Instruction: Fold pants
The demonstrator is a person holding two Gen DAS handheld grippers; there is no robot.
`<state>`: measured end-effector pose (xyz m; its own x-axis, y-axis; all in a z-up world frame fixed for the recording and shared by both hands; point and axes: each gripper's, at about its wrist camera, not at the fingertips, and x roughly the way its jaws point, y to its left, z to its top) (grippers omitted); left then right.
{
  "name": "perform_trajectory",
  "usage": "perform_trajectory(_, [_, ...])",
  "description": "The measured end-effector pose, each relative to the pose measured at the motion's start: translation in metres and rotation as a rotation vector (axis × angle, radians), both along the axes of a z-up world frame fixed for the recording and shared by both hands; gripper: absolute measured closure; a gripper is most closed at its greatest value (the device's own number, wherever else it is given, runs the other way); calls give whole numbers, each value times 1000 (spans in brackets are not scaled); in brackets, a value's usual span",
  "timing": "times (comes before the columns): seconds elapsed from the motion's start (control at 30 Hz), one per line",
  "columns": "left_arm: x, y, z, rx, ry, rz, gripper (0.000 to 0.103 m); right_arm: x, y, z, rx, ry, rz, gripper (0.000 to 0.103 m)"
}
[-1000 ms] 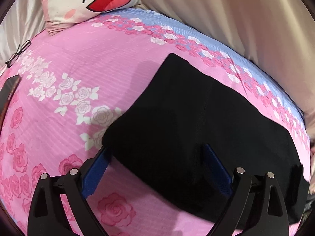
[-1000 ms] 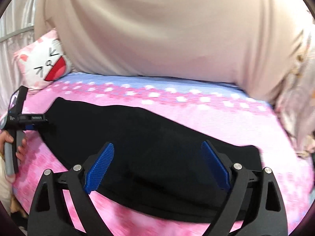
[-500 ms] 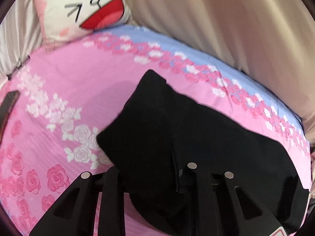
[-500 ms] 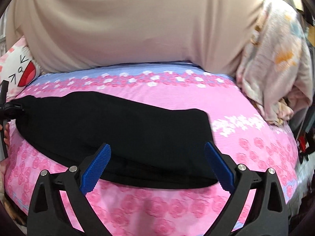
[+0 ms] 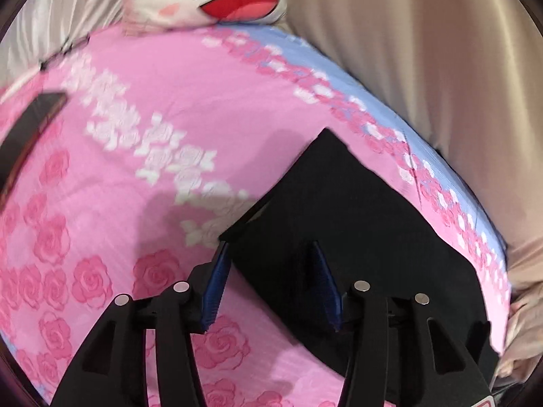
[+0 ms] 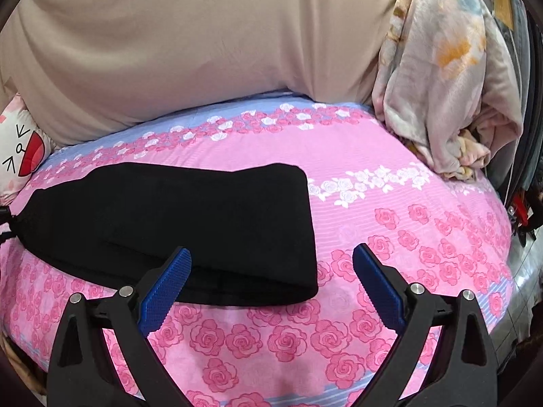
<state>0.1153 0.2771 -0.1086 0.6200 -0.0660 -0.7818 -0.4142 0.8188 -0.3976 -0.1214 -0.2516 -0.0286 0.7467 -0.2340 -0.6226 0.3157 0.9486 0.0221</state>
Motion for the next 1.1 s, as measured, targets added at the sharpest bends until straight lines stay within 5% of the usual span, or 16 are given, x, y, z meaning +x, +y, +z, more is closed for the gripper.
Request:
perform_trajectory(0.07, [3,3,-7,-68,20,1,45,5,2,-1,9,2,14,9])
perform_trajectory(0.23, [19,-5,-7,-33,28,64,40,9,13,2,1,-11,46,9])
perform_trajectory(0.3, [27,-11,-7,-79,6,13,84,7,12,3,-3,-14,41,9])
perform_trajectory(0.33, [29,-14,-6,-85,4,19,84,6,10,4,-5,-14,35,9])
perform_trajectory(0.5, [23,-81,61,153,-146,-80,85,-5,-13,8,-10,-29,-25,9])
perform_trajectory(0.63, [5,-184,124,288,-318,-303,85,-15,-34,9,-1,-46,-80,9])
perform_trajectory(0.77, [-25,-290,150,384,-432,-530,85,-30,-55,6,6,-51,-131,9])
perform_trajectory(0.93, [-51,-418,114,385,-388,-860,84,-52,-81,-2,37,-50,-193,9])
perform_trajectory(1.03, [-54,-479,53,419,-216,-982,78,-65,-94,-8,61,-47,-220,9])
perform_trajectory(1.1, [-55,-498,19,485,-130,-977,77,-73,-100,-10,61,-41,-233,9])
